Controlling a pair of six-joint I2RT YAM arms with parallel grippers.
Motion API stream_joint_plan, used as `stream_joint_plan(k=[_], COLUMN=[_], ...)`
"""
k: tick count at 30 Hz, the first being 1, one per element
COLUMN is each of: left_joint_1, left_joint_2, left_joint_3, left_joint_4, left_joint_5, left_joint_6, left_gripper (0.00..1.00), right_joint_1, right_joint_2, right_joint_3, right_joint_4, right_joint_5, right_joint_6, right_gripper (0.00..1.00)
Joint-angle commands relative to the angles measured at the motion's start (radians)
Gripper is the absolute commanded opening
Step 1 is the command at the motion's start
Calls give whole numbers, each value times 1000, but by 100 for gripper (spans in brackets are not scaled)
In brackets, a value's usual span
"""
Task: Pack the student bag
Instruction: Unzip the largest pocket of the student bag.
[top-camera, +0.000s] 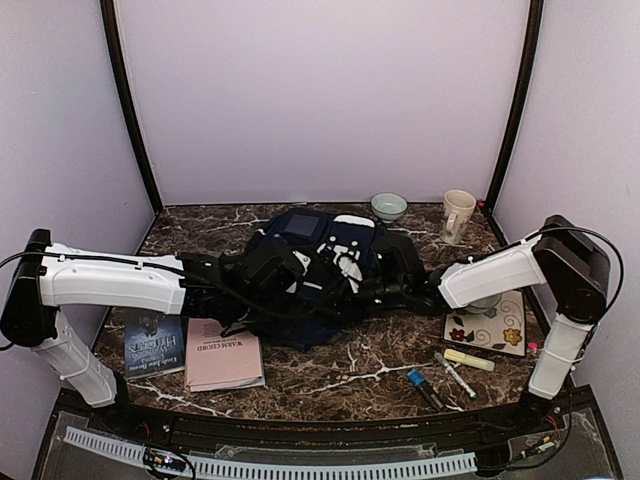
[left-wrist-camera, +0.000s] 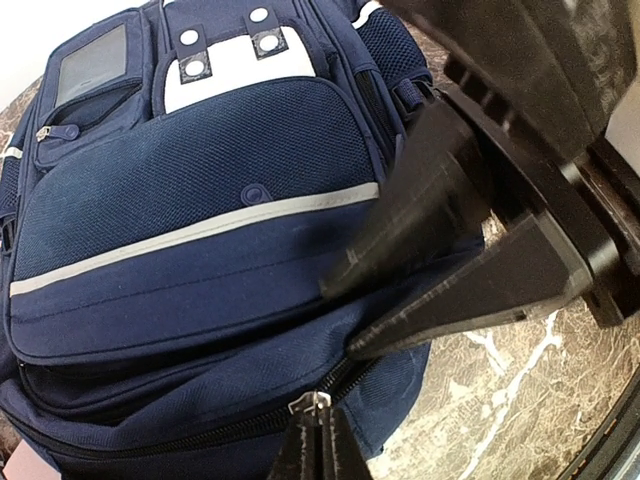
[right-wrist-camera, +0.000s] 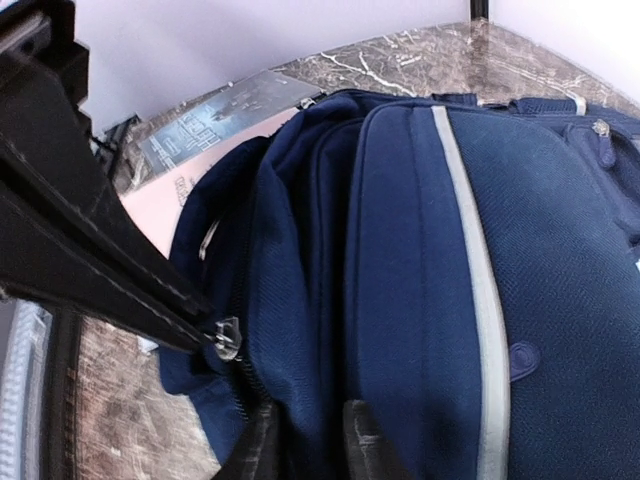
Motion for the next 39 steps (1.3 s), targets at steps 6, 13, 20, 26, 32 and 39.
stream_joint_plan(k=[6, 13, 20, 26, 32, 39], left_joint_1=[15, 39, 56, 56, 56, 56], left_joint_2=[-49, -68, -94, -118, -132, -134], left_joint_3=[-12, -48, -81, -122, -141, -150], left_joint_4=[-4, -70, -64, 26, 86, 126], left_joint_5=[-69, -124, -114, -24, 21, 29], left_joint_6=[-6, -60, -61, -13, 25, 62], left_gripper=[0, 0, 0, 0, 0, 0], right_joint_1=[-5, -24, -30, -28, -15, 35], right_joint_2=[-54, -130, -140, -157, -182, -135], right_joint_3=[-80, -154, -173, -161, -107, 16], right_joint_4=[45, 56, 55, 30, -25, -97], right_joint_5=[1, 72, 81, 70, 113, 145], right_joint_6=[9, 17, 34, 26, 9, -8], right_gripper=[0, 0, 0, 30, 69, 77])
